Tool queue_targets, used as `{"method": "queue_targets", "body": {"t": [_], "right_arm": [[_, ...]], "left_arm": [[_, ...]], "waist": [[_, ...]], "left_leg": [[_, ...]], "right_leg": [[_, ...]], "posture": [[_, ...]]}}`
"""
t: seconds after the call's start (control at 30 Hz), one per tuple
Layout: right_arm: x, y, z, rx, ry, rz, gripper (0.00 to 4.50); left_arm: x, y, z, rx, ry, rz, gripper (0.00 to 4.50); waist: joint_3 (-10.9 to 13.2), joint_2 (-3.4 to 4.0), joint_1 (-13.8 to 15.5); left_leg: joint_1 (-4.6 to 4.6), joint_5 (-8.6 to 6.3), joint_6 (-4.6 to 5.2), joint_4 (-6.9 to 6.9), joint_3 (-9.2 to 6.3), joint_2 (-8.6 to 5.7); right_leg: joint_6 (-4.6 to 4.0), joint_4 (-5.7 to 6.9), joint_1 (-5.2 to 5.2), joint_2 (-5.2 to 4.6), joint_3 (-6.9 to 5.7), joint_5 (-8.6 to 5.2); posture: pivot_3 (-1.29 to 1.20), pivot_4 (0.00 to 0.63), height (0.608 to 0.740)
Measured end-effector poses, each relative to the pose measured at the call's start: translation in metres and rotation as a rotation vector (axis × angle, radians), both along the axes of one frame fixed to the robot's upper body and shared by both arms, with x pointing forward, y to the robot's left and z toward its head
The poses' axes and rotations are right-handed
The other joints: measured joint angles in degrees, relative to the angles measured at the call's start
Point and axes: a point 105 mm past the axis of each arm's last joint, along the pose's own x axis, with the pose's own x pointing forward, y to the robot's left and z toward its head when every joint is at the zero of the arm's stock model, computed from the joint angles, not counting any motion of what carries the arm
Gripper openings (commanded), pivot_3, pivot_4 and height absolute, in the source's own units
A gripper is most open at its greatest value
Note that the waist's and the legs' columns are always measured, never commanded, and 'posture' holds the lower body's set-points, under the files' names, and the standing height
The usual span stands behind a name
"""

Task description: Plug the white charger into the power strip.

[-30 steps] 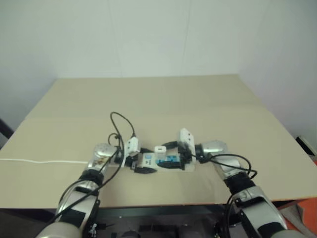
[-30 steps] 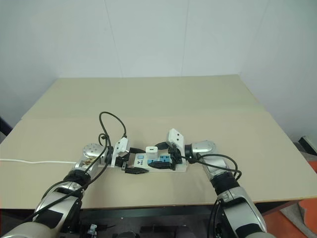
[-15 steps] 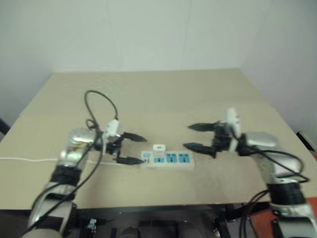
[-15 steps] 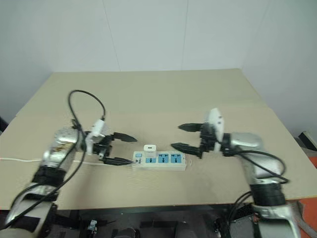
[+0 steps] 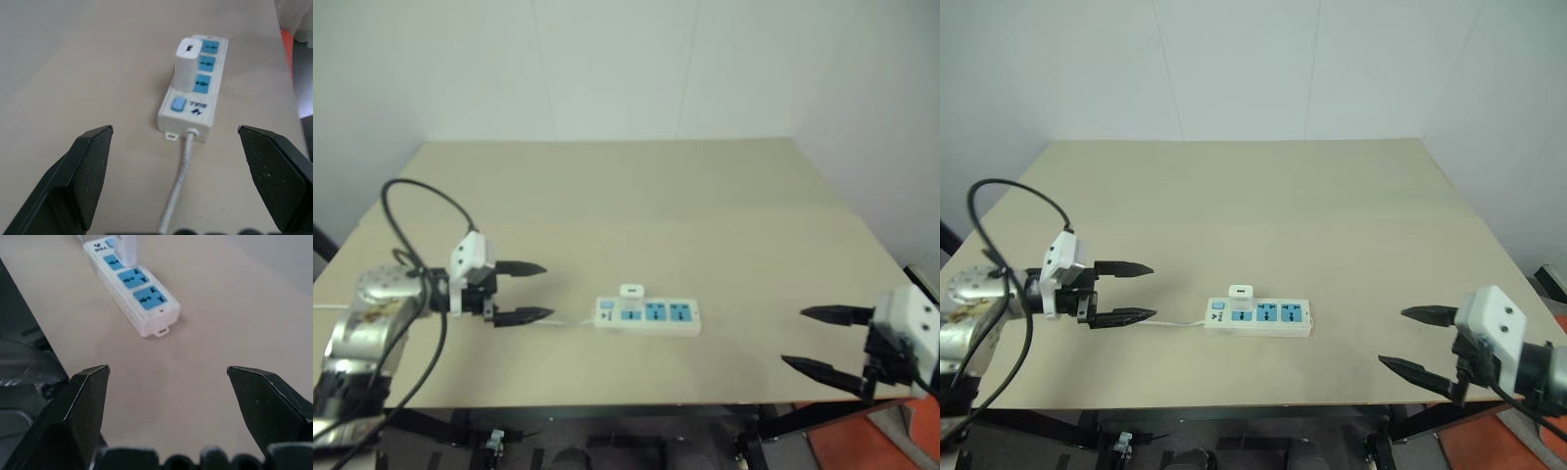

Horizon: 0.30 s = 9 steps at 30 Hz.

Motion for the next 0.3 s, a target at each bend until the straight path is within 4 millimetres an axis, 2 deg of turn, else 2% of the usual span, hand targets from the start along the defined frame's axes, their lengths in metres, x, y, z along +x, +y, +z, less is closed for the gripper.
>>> {"method": "queue_targets", "body": {"t": [0.1,0.3], "right_arm": [[-0.0029,0.0028,0.0008,-0.002,-0.023,-0.019,4.5],[-0.0012,0.0033,0.0032,-0.015,-0.049,-0.037,4.5]], "left_arm": [[-0.0089,-0.0092,0.0013,-0.014,0.003,-0.008,4.47],[-0.0071,-0.0002,0.0037,0.03,0.005,0.026,4.47]], "waist": [[0.0,-0.06,0.1],[0.0,-0.06,0.1]], "left_leg": [[0.12,0.01,-0.03,0.0,0.06,0.0],[0.07,0.0,-0.03,-0.05,0.09,0.0]], "right_leg": [[-0.03,0.0,0.07,0.0,0.02,0.02],[-0.08,-0.06,0.01,0.01,0.05,-0.02]], "posture": [[0.0,0.15,0.74],[0.0,0.15,0.74]]}}
